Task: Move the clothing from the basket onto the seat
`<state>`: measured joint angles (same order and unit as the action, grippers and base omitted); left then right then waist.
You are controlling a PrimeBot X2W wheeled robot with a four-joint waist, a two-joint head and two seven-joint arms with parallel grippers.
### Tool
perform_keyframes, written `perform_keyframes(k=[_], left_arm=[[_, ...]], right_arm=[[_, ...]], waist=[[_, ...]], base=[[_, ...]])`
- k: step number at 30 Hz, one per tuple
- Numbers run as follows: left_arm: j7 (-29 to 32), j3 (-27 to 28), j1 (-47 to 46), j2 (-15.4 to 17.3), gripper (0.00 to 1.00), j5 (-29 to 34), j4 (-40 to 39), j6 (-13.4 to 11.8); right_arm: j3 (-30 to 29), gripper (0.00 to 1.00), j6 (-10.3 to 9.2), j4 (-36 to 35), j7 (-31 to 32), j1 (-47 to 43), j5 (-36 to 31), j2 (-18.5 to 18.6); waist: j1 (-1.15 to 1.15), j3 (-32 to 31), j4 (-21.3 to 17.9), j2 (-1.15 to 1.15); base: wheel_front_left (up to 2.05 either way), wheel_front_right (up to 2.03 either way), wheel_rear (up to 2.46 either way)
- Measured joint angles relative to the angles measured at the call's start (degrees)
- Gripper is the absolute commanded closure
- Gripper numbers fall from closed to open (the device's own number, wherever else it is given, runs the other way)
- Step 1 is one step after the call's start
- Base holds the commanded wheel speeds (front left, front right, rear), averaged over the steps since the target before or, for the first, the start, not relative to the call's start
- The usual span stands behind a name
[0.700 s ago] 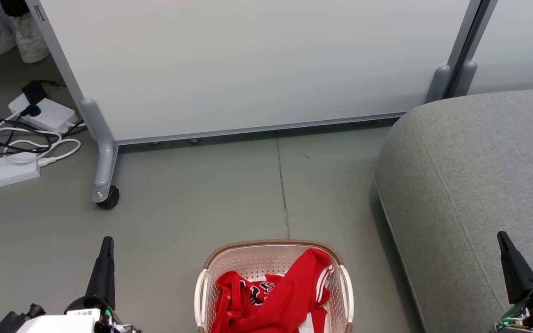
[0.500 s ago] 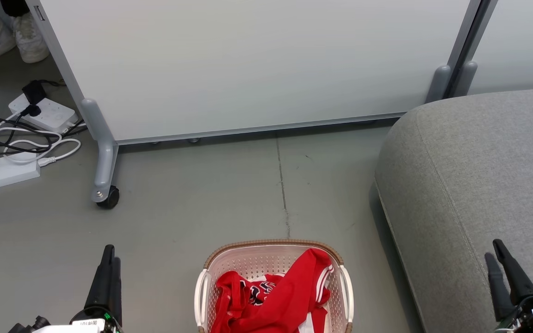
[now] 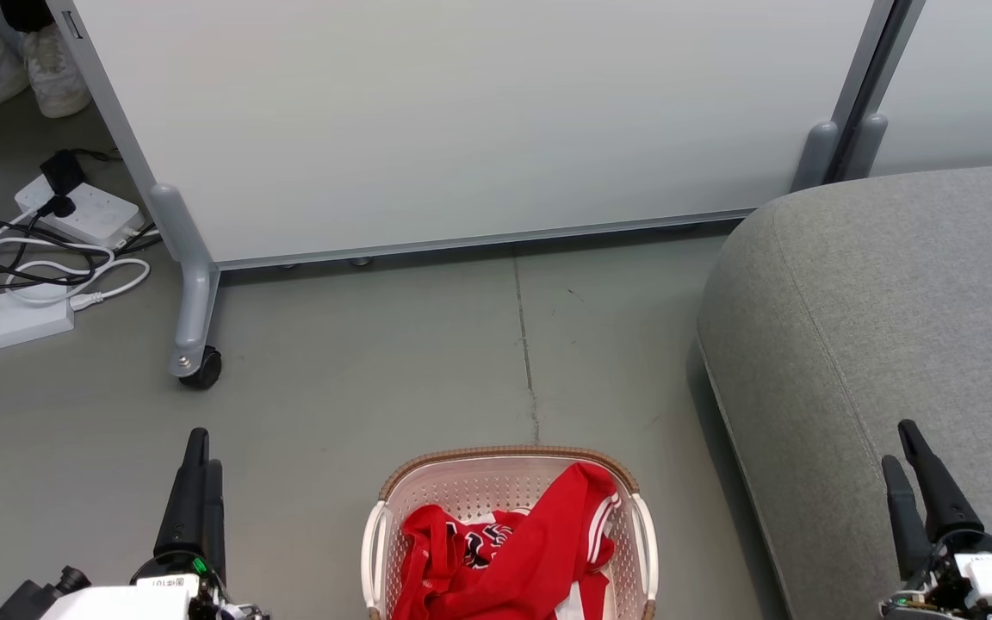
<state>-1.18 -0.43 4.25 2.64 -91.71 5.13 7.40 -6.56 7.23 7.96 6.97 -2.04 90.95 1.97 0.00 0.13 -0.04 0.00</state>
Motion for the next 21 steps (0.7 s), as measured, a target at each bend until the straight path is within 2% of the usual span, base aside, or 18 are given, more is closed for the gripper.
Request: perform_keyframes(k=[5,8,21], left_arm=[[-1.58,-0.81,-0.47,1.21,0.00,4.01,-0.37,0.00],[-2.24,-1.21,-1.41,2.12,0.00,7.84,-0.42,0.00],[-4.25,-0.41,-3.54,2.48,0.00,25.94,-1.74,-0.65]], right_arm=[[1.20,0.00,0.00,0.43,-1.55,1.33,-4.87,0.52],[1.36,0.00,0.00,0.35,-2.50,2.47,-9.83,0.76],[3.49,0.00,0.01,-1.85,-6.04,6.14,-31.08,1.44]], waist=[[0.00,0.01,0.03,0.00],[0.00,0.01,0.09,0.00],[0.00,0.03,0.39,0.00]], base=[[0.00,0.00,0.00],[0.00,0.00,0.00],[0.00,0.00,0.00]])
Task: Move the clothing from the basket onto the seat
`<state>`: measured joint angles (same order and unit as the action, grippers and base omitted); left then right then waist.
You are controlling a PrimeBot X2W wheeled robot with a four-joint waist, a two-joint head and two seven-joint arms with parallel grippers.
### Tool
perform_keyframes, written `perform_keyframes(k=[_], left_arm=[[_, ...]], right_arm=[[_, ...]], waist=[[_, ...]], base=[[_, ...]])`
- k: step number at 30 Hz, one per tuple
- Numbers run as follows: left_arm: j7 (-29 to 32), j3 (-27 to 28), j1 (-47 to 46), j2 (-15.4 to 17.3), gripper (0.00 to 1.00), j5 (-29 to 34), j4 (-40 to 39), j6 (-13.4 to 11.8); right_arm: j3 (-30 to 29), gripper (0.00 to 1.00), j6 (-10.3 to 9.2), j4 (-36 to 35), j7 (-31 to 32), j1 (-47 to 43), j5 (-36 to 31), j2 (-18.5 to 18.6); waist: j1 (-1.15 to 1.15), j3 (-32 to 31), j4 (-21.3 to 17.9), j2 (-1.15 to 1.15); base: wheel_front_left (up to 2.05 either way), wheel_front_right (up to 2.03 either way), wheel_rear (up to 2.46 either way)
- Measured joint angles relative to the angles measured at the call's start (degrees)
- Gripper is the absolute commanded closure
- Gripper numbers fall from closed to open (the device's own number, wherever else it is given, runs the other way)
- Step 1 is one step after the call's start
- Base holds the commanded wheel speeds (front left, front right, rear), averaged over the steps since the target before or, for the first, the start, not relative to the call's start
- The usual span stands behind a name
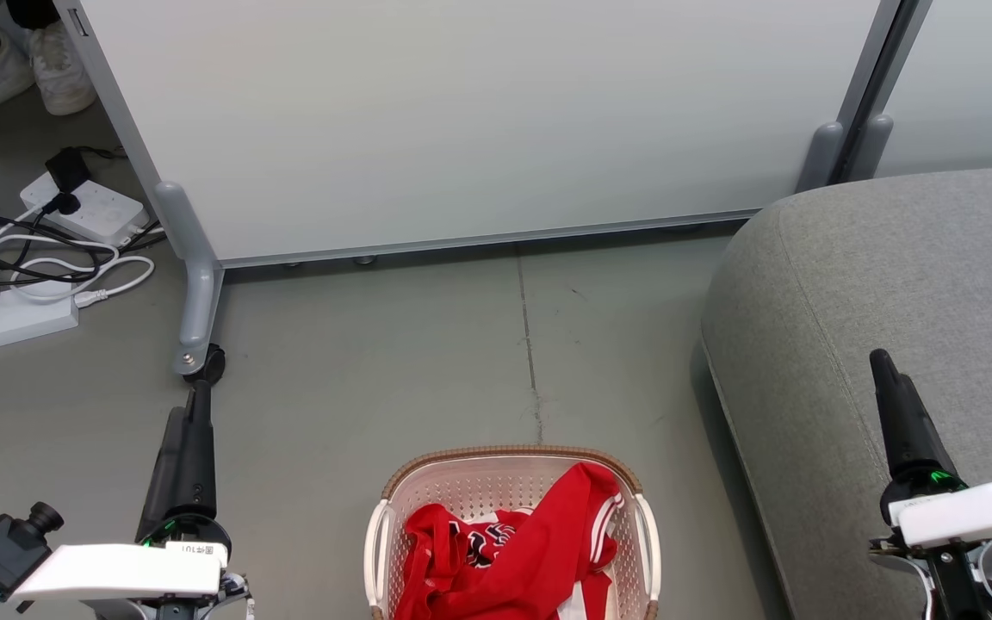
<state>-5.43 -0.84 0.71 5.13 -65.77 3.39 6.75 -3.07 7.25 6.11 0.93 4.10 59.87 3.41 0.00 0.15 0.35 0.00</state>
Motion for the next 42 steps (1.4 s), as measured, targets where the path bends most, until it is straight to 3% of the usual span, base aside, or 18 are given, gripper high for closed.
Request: perform_keyframes(k=[21,42], left_arm=[[-2.43,-1.80,-0.06,4.35,0.00,23.84,-0.52,-4.37],[-3.44,-3.39,0.11,5.65,0.00,36.19,2.10,-7.59]], right_arm=[[5.45,0.00,0.01,0.38,-4.11,3.58,-25.62,1.56],[6.86,0.00,0.07,5.13,-6.79,3.59,-39.84,0.46]], waist=[[0.00,-0.49,0.24,0.00],[0.00,-0.69,0.05,0.00]], base=[[0.00,0.00,0.00],[0.00,0.00,0.00]])
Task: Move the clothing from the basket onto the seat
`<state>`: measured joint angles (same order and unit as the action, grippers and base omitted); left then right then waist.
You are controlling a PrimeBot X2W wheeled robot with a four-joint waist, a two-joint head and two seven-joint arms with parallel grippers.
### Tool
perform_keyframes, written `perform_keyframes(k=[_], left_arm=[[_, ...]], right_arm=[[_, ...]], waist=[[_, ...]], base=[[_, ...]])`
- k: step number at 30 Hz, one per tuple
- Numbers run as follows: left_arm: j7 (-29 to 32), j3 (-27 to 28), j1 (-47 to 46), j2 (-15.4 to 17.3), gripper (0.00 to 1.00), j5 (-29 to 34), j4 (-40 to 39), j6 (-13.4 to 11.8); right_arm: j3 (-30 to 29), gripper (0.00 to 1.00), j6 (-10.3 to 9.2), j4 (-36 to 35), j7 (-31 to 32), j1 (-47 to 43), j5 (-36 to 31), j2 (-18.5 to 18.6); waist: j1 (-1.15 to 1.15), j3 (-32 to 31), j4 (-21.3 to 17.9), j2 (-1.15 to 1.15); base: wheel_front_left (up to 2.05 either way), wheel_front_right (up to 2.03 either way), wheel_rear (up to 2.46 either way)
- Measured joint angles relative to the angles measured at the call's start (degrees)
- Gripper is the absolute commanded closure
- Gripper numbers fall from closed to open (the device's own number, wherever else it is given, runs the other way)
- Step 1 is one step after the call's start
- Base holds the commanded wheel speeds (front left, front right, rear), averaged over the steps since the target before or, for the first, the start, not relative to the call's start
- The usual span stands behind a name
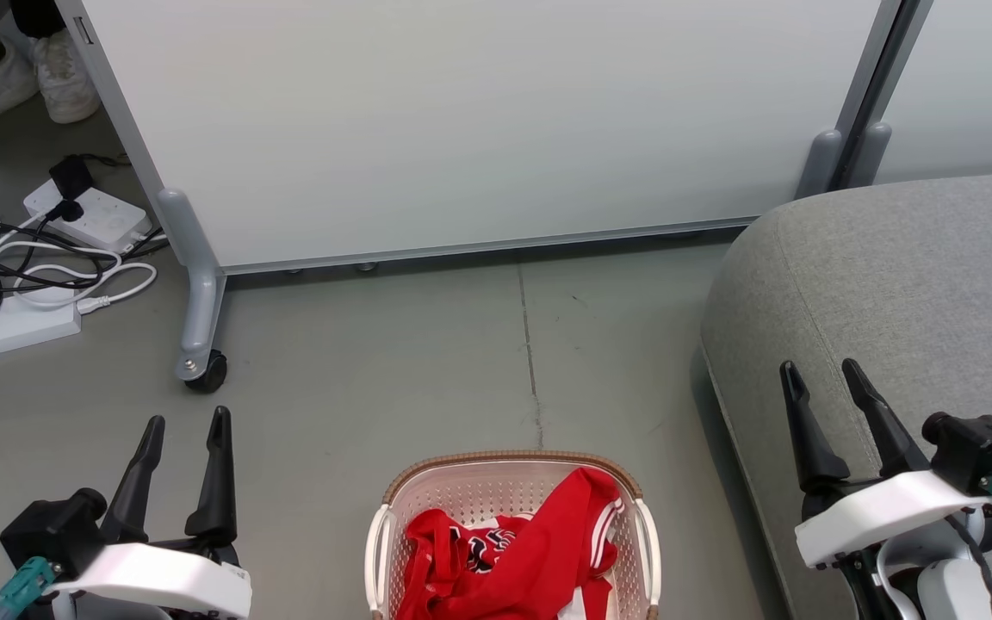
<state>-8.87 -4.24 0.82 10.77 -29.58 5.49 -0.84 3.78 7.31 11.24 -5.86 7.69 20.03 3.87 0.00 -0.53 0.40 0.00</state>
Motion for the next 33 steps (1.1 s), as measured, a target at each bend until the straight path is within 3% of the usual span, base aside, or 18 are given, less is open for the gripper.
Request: perform_keyframes(k=[26,33], left_arm=[[-2.47,-2.55,0.19,0.27,0.00,10.33,5.80,-1.79],[-2.99,-2.89,0.02,0.29,0.00,12.18,6.75,-2.36]], right_arm=[[-0.07,0.00,0.02,7.22,-4.13,0.33,-11.15,-1.15],[-0.31,0.00,0.03,7.81,-5.14,0.59,-10.37,-1.20]], waist=[[0.00,-0.49,0.31,0.00],[0.00,-0.71,0.44,0.00]], base=[[0.00,0.00,0.00],[0.00,0.00,0.00]])
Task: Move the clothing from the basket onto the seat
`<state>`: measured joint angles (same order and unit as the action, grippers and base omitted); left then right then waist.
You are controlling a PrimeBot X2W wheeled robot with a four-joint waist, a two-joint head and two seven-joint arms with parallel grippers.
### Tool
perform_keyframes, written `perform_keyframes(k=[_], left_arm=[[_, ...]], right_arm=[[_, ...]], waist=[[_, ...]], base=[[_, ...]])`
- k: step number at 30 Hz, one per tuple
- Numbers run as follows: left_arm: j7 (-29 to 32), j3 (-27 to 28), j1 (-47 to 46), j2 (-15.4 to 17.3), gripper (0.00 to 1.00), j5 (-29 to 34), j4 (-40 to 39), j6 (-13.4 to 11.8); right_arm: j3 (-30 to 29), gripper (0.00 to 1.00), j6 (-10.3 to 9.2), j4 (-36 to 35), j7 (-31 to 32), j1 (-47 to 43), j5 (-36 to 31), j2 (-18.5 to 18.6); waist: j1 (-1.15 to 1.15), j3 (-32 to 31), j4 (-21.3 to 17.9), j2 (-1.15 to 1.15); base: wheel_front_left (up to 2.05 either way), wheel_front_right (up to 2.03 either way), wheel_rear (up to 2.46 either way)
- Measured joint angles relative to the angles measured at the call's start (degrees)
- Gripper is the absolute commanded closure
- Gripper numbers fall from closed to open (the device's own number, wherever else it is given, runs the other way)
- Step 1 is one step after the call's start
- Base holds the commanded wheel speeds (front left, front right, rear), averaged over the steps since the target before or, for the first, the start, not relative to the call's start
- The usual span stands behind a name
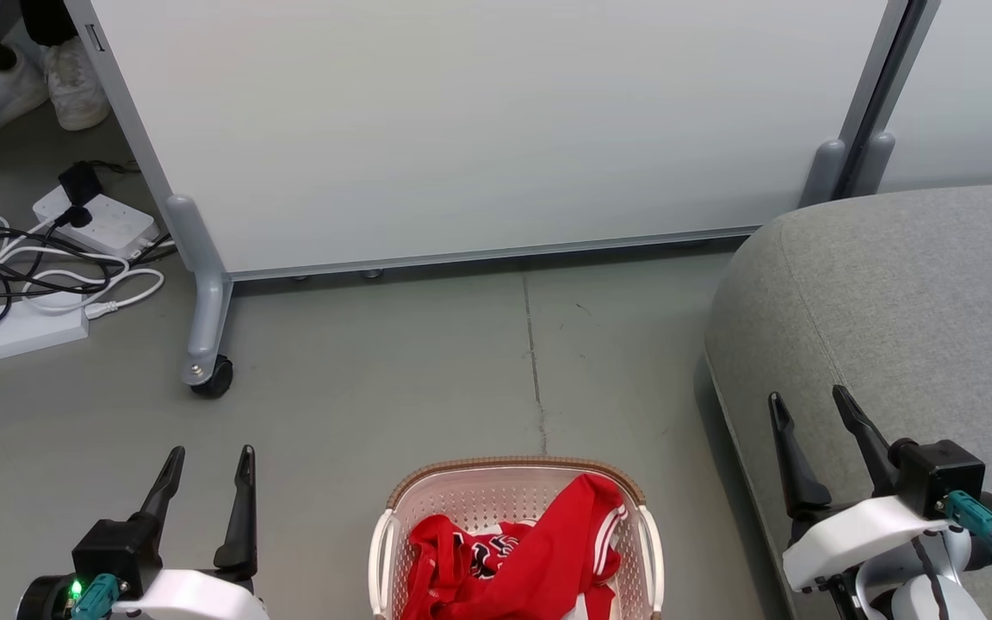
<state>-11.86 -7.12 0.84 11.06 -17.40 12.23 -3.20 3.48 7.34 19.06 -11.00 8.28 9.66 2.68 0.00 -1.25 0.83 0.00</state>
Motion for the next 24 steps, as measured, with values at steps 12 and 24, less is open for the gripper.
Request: perform_keyframes(k=[12,24], left_arm=[[-0.53,0.07,-0.26,-0.01,0.00,2.53,1.19,-1.05],[-0.76,-0.04,-0.49,0.08,0.00,3.12,1.44,-1.74]], right_arm=[[0.49,0.00,0.01,0.29,-0.96,-0.01,-2.10,0.01],[-0.01,0.00,0.08,0.32,-1.32,0.01,-2.33,0.03]], waist=[[0.00,-0.26,0.15,0.00],[0.00,-0.08,0.09,0.00]], base=[[0.00,0.00,0.00],[0.00,0.00,0.00]])
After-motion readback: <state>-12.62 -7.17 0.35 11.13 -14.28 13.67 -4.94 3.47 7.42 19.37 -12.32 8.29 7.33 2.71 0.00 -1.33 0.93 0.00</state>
